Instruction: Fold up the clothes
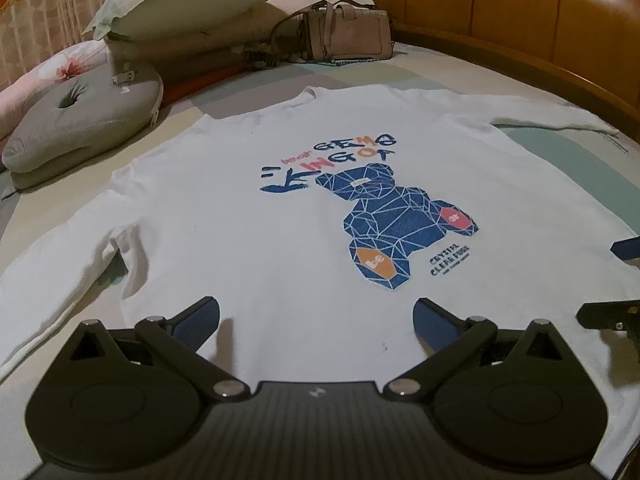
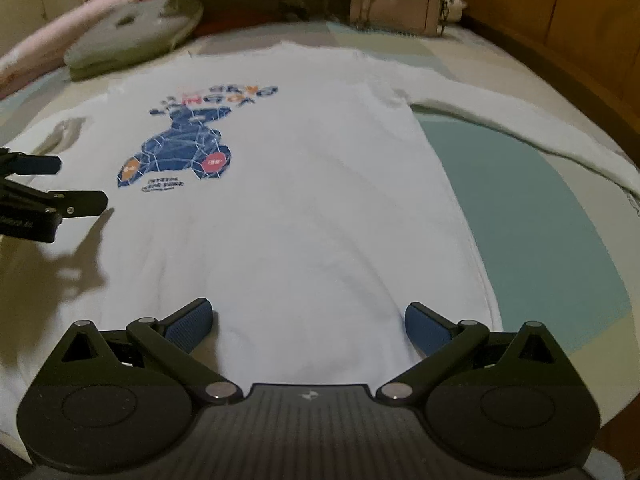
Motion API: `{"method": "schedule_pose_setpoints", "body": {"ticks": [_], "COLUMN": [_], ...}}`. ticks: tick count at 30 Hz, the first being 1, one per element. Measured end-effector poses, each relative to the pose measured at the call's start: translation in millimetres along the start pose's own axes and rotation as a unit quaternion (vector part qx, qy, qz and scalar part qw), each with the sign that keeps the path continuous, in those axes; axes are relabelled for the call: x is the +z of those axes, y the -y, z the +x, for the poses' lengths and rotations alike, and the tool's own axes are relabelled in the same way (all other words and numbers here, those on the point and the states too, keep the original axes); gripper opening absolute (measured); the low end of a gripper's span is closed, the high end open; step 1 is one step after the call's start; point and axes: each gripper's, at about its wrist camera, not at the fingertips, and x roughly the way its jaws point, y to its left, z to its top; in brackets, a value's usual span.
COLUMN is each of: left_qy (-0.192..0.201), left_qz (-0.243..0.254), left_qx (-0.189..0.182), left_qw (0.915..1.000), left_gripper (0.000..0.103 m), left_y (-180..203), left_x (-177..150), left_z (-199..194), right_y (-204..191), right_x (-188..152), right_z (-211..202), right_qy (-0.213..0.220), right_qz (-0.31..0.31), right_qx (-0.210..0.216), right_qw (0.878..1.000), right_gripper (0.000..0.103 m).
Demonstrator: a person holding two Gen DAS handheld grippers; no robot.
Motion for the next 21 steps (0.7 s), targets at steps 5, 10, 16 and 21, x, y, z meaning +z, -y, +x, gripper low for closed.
{"method": "schedule_pose_setpoints", "body": {"ticks": [5,10,16,21], "left_qy": [0.003,0.008,-0.001,-0.004], "left_qz": [-0.002,-0.014,-0.023,-0.03], "left_qx": [0.005,0.006,0.01,0.004], "left_qw": [1.0,0.9998,0.9997,0.9995], "left_gripper": [0.102,0.102,0.102,0.102], "left_y": [-2,-9,-15,-18], "left_x": [-1,1,1,0], "left_z": [0,1,8,10], "right_y": [6,25,52,62], "right_x": [16,66,118,128], "right_z": [-2,-1,60,93], "right_qy": [-0.006,0.041,0.012,0.024], "right_qz": [0.015,0.014,0.064,0.047], "right_qx": [0.024,0.079,0.129,0.073], "right_qw": [1.0,0.996,0.989,0.996], "right_gripper": [0.103,0.103,0.103,0.103]}}
